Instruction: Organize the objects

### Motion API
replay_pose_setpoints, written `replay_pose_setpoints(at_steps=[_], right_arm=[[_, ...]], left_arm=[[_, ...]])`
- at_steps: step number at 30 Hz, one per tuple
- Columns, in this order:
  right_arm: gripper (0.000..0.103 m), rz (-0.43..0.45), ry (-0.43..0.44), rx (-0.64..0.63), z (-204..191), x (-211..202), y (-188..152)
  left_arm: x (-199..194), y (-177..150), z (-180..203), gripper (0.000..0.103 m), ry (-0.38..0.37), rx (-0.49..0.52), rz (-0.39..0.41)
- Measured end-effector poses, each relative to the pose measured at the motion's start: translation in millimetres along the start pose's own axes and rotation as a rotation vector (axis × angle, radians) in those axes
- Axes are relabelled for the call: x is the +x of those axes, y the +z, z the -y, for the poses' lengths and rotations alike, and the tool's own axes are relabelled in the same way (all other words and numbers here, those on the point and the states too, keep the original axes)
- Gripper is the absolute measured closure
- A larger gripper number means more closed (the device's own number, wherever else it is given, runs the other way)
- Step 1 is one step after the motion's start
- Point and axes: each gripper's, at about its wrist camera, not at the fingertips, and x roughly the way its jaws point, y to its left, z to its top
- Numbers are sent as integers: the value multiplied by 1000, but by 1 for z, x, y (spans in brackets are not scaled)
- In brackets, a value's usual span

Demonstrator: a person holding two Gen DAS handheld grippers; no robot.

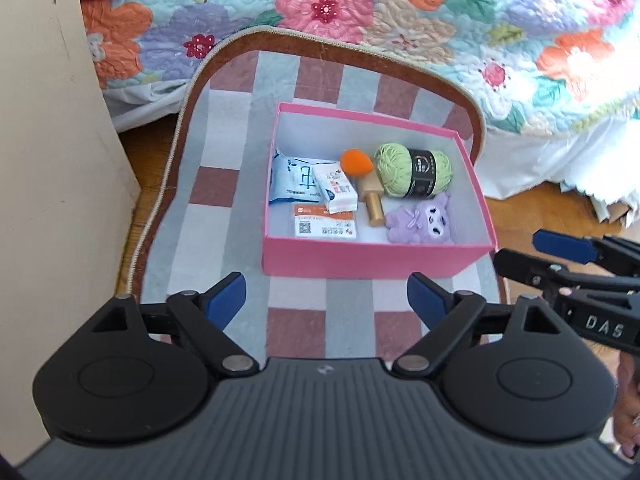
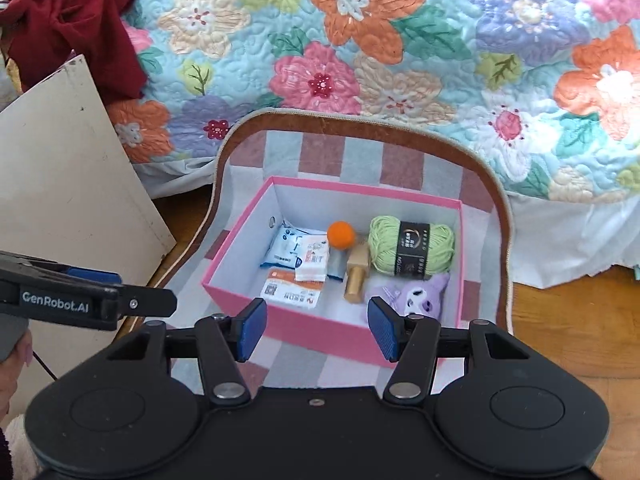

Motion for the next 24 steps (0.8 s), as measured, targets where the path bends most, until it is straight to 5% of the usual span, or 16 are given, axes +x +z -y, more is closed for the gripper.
replay_pose_setpoints(at_steps=[15, 24], right_arm=[[38, -25, -40, 69, 4, -26, -34], [14, -25, -110, 121, 8, -26, -43]], left_arm=[[-23, -22, 10, 10, 69, 50, -2], [-21, -22, 20, 9, 80, 86, -8]])
